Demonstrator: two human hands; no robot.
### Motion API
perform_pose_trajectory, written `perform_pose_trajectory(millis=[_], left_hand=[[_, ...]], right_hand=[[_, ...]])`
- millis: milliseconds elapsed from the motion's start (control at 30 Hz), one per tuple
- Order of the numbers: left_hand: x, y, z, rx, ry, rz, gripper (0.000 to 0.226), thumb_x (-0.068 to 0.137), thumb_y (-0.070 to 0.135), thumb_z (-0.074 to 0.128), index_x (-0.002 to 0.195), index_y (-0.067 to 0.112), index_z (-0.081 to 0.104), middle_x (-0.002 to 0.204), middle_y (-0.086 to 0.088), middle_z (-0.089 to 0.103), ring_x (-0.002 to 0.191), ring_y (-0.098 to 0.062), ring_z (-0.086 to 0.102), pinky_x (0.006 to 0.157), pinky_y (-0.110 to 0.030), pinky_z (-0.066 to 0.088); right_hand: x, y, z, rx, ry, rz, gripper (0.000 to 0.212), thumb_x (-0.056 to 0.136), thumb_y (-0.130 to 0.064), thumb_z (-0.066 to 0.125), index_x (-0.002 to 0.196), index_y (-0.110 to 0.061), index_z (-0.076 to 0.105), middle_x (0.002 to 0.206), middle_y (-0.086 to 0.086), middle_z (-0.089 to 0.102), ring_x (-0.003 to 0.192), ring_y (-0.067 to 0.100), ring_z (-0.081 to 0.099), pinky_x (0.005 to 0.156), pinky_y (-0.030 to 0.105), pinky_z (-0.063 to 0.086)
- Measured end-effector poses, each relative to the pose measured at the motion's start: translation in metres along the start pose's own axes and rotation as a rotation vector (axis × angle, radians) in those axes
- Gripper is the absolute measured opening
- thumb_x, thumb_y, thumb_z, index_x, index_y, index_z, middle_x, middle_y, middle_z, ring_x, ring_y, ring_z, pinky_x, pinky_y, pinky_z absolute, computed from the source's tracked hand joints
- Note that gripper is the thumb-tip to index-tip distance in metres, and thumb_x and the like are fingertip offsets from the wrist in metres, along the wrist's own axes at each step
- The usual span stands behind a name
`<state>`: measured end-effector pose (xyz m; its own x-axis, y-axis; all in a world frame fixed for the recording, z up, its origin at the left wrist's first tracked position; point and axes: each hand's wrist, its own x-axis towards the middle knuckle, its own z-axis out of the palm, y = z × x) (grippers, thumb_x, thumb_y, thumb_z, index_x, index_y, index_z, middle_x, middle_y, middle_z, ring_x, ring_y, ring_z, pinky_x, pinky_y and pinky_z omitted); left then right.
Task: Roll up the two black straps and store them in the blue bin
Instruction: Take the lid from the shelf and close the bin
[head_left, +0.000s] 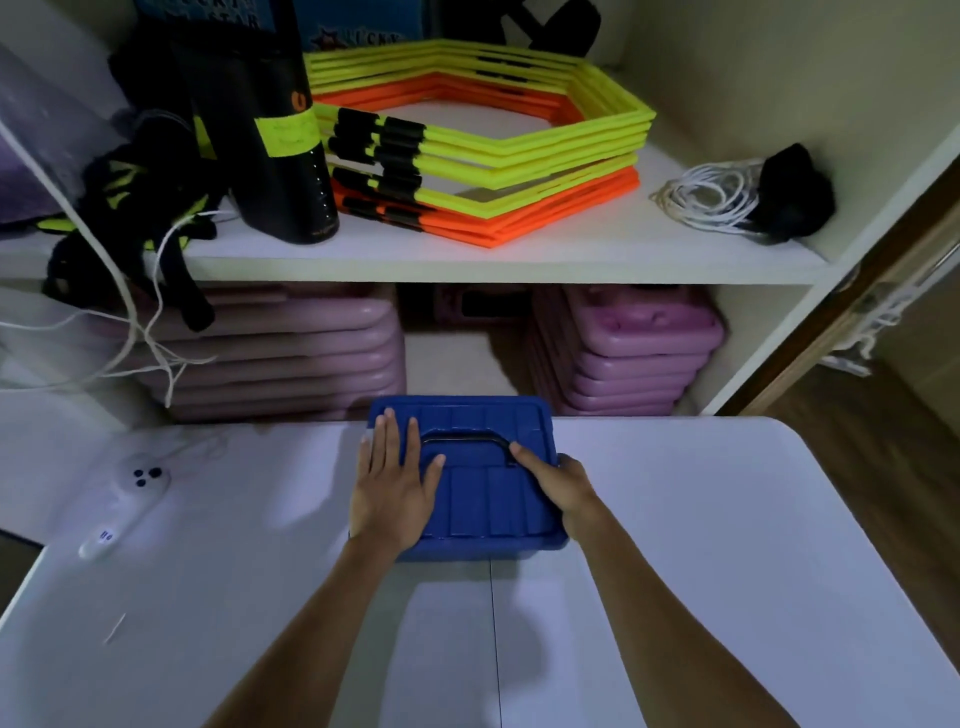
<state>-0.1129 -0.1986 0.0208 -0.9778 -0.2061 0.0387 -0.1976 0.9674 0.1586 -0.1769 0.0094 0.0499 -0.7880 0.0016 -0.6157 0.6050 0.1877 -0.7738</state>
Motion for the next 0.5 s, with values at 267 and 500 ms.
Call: perform_pose_trajectory(millis=[267, 500], left_hand=[[-0.002, 0.006, -0.003, -0.012, -0.004, -0.026, 0.073, 0.089, 0.058, -0.011, 0.146, 0.013, -0.013, 0.158, -0.017, -0.013, 0.146, -0.027, -0.015, 0.119, -0.040, -0.008], [-0.002, 0.011, -0.002, -0.017, 0.045, -0.038, 0.072, 0.091, 0.055, -0.005, 0.147, 0.008, -0.006, 0.158, -0.022, -0.003, 0.147, -0.031, -0.006, 0.119, -0.042, -0.004]], right_hand=[[-0.005, -0.006, 0.015, -0.334, 0.362, -0.278, 0.054, 0.076, -0.048, 0.078, 0.105, -0.009, 0.057, 0.103, 0.007, 0.068, 0.090, 0.027, 0.065, 0.069, 0.033, 0.051], [-0.008, 0.012, 0.030, -0.854, 0.418, -0.537, 0.055, 0.104, -0.038, 0.036, 0.146, -0.003, 0.030, 0.153, 0.018, 0.033, 0.142, 0.034, 0.032, 0.108, 0.044, 0.042]])
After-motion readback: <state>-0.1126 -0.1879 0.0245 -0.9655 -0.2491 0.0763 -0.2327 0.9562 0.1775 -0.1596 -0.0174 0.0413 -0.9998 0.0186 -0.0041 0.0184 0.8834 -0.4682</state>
